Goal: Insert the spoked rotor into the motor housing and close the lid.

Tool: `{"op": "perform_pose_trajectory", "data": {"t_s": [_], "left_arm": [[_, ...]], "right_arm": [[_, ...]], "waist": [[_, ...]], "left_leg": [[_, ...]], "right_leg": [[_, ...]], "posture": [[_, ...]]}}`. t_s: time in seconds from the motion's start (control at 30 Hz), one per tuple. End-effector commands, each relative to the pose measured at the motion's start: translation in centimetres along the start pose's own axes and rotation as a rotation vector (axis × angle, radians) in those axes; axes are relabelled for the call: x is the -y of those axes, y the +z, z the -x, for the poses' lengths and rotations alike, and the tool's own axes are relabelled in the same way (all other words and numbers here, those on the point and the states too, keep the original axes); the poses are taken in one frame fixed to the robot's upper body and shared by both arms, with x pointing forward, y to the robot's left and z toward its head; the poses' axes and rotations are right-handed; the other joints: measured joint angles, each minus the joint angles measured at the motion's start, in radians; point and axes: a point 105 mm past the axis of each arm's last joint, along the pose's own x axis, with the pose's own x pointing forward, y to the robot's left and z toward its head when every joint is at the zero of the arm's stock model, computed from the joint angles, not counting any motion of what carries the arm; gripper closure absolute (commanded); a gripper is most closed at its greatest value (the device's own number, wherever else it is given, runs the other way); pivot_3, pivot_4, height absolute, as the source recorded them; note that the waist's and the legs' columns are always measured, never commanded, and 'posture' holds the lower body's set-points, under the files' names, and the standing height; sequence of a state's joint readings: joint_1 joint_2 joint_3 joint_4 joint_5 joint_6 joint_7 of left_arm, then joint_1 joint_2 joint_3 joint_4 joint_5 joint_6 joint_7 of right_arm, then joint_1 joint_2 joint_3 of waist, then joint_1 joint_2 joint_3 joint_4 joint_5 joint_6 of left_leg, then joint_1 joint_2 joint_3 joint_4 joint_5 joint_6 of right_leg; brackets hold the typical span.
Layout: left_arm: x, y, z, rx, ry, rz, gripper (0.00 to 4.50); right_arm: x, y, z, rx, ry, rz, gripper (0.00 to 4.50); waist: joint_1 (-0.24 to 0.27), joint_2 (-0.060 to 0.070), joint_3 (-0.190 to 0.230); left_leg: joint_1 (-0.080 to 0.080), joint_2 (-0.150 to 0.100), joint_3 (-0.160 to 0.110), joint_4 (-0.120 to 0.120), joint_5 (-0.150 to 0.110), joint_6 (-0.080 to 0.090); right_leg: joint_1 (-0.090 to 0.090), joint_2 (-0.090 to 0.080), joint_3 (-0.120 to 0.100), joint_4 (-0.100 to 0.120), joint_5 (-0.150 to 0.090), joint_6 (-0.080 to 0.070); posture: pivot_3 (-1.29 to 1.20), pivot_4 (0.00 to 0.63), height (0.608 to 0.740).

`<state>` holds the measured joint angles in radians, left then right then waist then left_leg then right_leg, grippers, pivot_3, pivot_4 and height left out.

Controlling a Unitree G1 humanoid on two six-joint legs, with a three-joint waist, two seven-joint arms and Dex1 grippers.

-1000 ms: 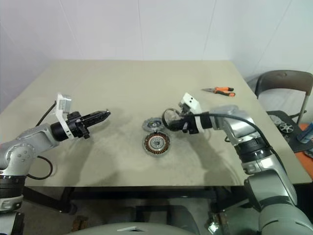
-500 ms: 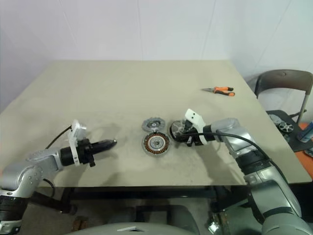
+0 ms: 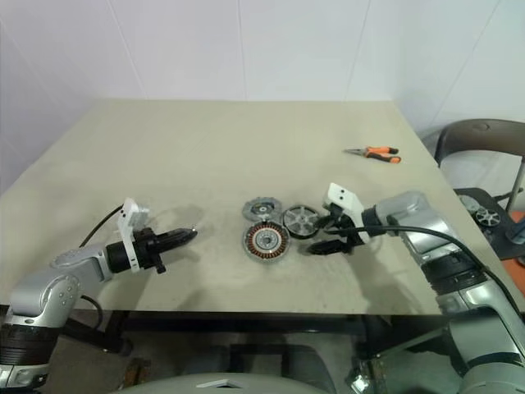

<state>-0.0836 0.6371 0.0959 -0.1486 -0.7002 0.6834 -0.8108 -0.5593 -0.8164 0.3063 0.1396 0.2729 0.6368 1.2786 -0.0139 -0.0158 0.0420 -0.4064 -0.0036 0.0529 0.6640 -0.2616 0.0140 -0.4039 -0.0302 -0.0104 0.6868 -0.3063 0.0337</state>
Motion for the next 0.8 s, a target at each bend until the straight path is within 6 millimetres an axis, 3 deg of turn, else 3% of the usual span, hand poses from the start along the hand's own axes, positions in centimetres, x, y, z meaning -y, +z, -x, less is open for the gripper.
{"op": "perform_pose_trajectory", "data": {"t_s": [0.03, 0.33, 0.53, 0.8], "left_arm": [[-0.3, 1.1, 0.1, 0.037, 0.013, -0.04, 4.5], [0.0, 2.8, 0.1, 0.155, -0.003, -0.008, 4.5], [-1.0, 0.3, -2.6, 0.022, 0.062, -0.188, 4.5], [-2.6, 0.6, -3.7, 0.037, 0.128, -0.179, 4.5]], "right_arm": [[0.8, 1.2, 1.1, 0.024, -0.056, 0.04, 0.02], [0.4, 3.4, 2.0, 0.113, -0.03, -0.009, 0.02], [0.4, 3.6, 0.4, 0.099, -0.029, 0.029, 0.02], [-0.3, 5.3, -0.2, 0.146, -0.011, 0.044, 0.02]], "waist": [[0.0, 0.0, 0.0], [0.001, 0.0, 0.0], [0.003, 0.001, -0.001], [0.003, 0.001, -0.001]], "left_leg": [[0.0, 0.0, 0.0, 0.0, 0.0, 0.0], [0.0, 0.0, 0.0, 0.0, 0.0, 0.0], [0.0, 0.0, 0.0, 0.0, 0.0, 0.0], [-0.001, 0.0, 0.0, 0.0, 0.0, 0.0]], "right_leg": [[0.0, 0.0, 0.0, 0.0, 0.0, 0.0], [0.0, 0.0, 0.0, 0.0, 0.001, 0.002], [0.0, 0.0, 0.0, 0.0, 0.001, 0.002], [-0.001, 0.0, 0.0, 0.0, 0.002, 0.003]], "posture": [[0.0, 0.0, 0.74], [0.0, 0.0, 0.74], [0.0, 0.0, 0.74], [0.0, 0.0, 0.74]]}}
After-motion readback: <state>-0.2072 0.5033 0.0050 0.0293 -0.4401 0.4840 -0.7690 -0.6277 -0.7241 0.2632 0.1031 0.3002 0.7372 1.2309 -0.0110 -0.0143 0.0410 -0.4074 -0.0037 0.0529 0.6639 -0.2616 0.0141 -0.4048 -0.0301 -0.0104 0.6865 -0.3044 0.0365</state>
